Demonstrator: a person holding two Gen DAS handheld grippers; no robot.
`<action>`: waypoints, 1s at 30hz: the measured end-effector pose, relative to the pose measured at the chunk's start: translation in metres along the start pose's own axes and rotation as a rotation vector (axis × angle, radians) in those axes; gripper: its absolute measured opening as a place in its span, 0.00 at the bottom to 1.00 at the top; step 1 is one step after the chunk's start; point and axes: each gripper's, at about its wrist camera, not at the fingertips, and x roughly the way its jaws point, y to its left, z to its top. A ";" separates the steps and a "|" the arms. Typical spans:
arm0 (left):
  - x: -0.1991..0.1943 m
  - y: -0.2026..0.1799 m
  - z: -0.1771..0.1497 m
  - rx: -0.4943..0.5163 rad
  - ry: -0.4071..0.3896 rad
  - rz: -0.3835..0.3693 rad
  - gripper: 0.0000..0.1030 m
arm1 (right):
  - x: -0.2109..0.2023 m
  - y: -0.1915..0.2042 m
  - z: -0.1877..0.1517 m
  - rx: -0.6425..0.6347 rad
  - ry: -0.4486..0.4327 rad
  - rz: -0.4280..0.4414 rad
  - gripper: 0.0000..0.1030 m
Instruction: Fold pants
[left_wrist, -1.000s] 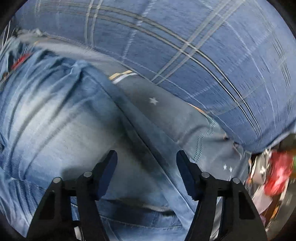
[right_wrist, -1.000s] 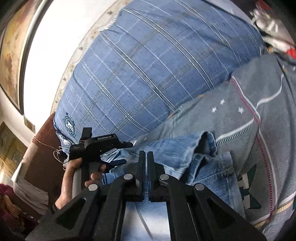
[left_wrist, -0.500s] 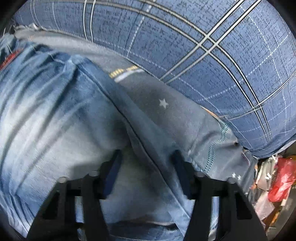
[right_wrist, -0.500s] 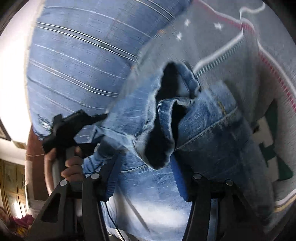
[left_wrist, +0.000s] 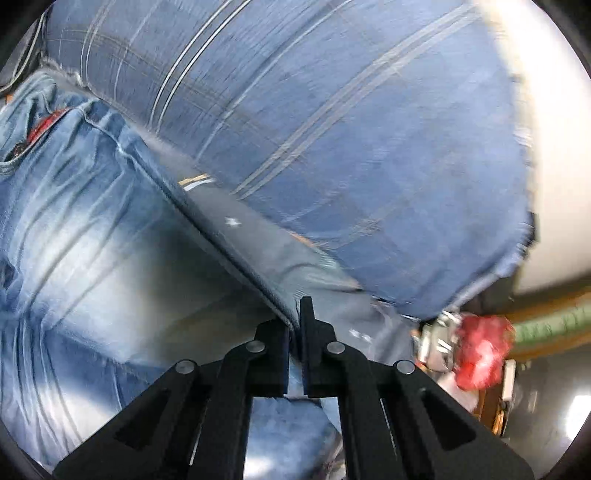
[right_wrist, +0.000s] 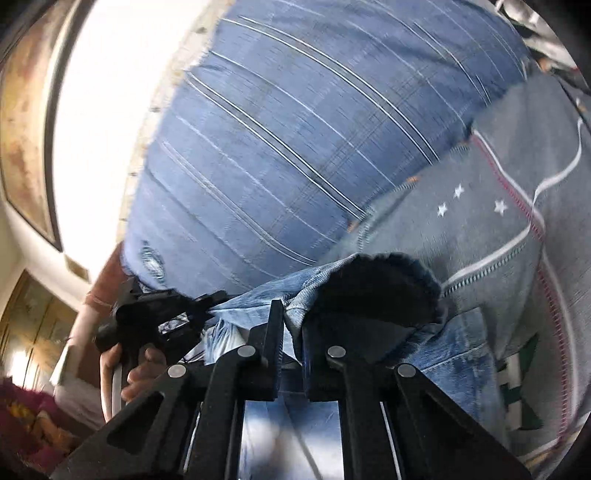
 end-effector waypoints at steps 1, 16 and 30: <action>-0.007 0.000 -0.011 0.002 -0.006 -0.032 0.05 | -0.005 -0.003 -0.001 -0.001 0.001 0.001 0.06; -0.011 0.133 -0.162 -0.083 0.065 -0.156 0.05 | -0.041 -0.036 -0.089 -0.090 0.275 -0.212 0.23; -0.013 0.138 -0.163 -0.059 0.064 -0.189 0.05 | 0.024 -0.038 -0.033 -0.002 0.150 -0.346 0.35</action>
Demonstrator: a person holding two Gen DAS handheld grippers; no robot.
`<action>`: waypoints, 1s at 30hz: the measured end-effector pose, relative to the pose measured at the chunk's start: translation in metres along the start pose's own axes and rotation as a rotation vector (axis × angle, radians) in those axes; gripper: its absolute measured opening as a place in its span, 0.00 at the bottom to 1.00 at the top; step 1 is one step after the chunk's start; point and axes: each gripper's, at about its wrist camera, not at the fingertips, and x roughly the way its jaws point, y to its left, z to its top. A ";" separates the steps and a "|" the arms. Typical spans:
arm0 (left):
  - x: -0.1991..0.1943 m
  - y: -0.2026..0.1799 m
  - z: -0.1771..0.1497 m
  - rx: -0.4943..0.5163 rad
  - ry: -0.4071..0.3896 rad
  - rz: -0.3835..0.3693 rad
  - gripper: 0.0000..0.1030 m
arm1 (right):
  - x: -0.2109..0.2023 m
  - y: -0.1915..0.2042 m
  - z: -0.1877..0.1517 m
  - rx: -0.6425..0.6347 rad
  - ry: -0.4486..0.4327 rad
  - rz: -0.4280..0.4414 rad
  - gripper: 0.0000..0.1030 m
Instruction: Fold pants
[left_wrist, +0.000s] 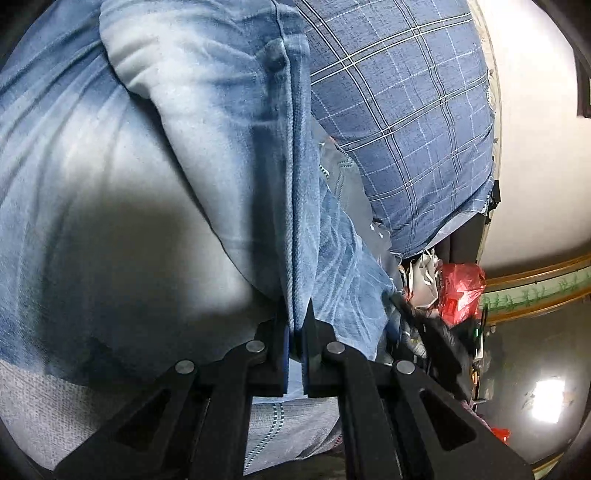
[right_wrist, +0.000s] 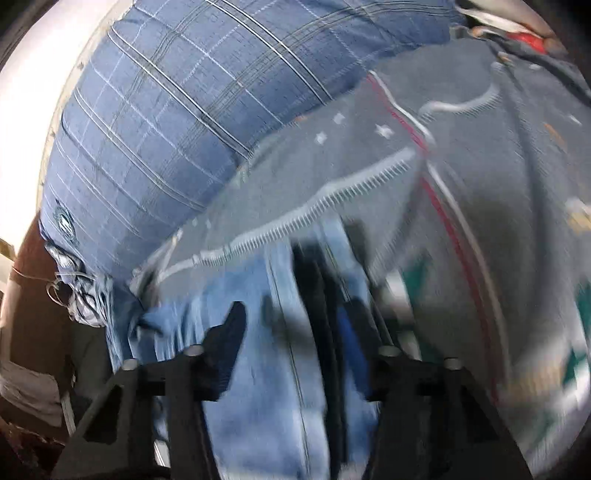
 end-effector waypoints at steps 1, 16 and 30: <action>0.000 -0.002 0.000 0.007 -0.001 0.001 0.05 | 0.010 0.005 0.008 -0.036 0.013 -0.021 0.06; 0.030 -0.012 -0.017 0.106 0.066 0.045 0.05 | 0.016 -0.008 0.022 -0.036 0.015 -0.101 0.17; -0.053 -0.066 0.013 0.224 -0.027 0.061 0.71 | -0.028 0.093 -0.045 -0.257 -0.060 0.283 0.61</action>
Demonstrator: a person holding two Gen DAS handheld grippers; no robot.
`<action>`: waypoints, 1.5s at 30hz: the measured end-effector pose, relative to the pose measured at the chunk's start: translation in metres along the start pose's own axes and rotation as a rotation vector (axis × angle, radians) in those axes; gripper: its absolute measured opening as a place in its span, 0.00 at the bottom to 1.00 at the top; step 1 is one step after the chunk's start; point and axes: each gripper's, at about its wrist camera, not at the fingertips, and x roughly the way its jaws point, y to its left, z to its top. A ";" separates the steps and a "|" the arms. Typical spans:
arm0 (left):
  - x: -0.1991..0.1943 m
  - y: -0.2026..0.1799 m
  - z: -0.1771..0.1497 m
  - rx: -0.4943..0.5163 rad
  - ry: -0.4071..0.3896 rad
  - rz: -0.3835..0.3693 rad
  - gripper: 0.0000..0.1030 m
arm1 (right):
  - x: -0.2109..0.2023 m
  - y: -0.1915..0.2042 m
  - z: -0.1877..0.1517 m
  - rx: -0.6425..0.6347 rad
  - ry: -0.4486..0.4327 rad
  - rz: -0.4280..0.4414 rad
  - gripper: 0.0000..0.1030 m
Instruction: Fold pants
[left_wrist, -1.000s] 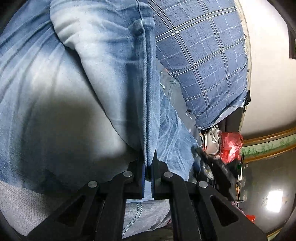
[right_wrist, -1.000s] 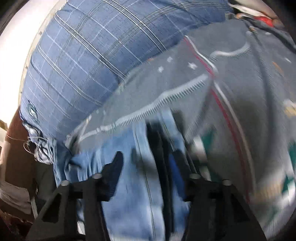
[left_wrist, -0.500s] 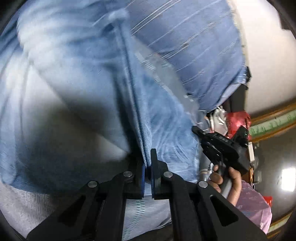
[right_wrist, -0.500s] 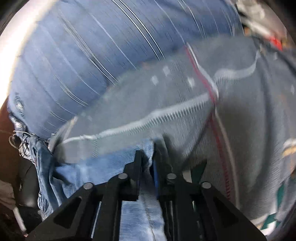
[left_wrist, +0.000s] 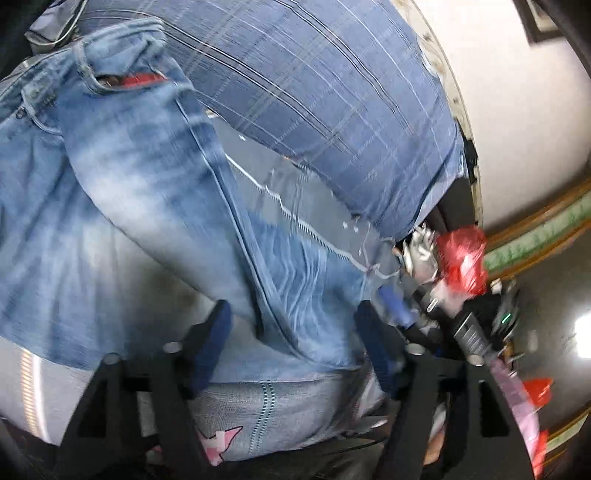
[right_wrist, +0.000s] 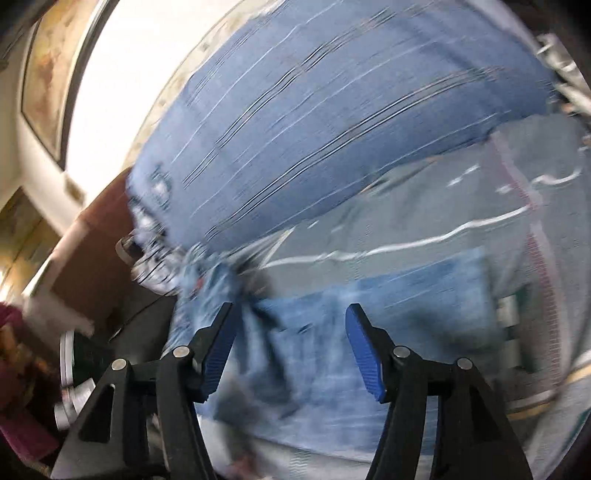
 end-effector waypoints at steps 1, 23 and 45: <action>-0.003 0.003 0.014 -0.011 0.009 0.019 0.71 | 0.006 0.003 -0.004 -0.003 0.021 0.017 0.61; -0.055 0.134 0.172 -0.346 -0.167 0.046 0.76 | 0.289 0.104 0.070 -0.024 0.491 0.046 0.61; -0.086 0.104 0.155 -0.286 -0.240 0.161 0.79 | 0.207 0.239 -0.041 -0.382 0.333 0.097 0.10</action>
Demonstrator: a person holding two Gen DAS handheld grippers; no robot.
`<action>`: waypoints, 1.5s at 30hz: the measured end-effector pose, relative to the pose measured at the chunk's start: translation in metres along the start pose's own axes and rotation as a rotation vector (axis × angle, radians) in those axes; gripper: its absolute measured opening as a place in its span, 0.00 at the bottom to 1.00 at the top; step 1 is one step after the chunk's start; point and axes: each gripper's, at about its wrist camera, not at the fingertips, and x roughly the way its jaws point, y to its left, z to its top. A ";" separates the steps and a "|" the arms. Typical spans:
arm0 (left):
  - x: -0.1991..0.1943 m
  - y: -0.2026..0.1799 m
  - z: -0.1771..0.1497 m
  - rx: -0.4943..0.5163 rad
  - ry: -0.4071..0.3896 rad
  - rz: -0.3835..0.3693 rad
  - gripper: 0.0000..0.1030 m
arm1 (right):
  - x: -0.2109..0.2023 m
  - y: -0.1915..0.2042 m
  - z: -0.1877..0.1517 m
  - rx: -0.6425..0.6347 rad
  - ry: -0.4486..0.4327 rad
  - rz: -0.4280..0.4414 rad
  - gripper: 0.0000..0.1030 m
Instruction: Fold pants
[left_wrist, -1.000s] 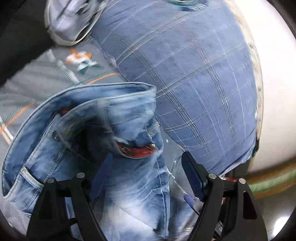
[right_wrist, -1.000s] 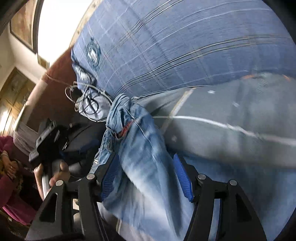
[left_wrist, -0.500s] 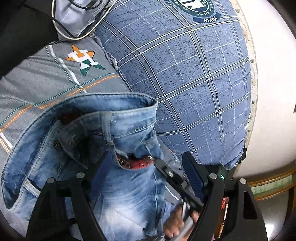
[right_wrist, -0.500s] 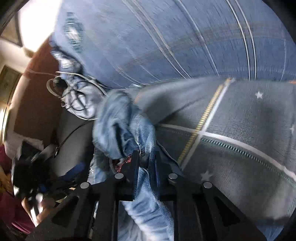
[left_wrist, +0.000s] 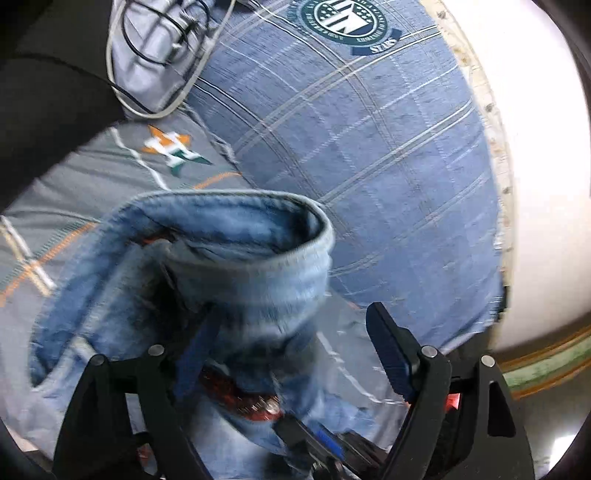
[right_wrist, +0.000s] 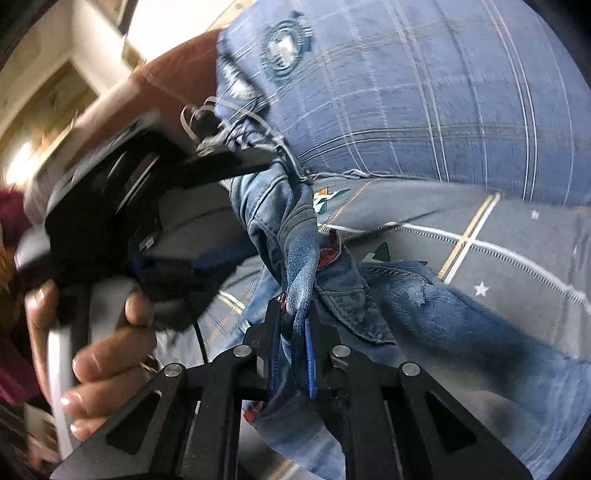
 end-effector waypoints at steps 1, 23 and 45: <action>0.001 0.002 0.001 0.000 -0.006 0.037 0.78 | 0.000 0.007 -0.003 -0.036 0.006 -0.012 0.10; -0.064 0.127 -0.071 -0.182 -0.072 0.019 0.26 | 0.015 0.018 -0.091 0.018 0.066 0.172 0.10; -0.106 0.060 -0.130 0.219 -0.446 0.182 0.74 | -0.170 -0.084 -0.117 0.346 -0.292 0.313 0.63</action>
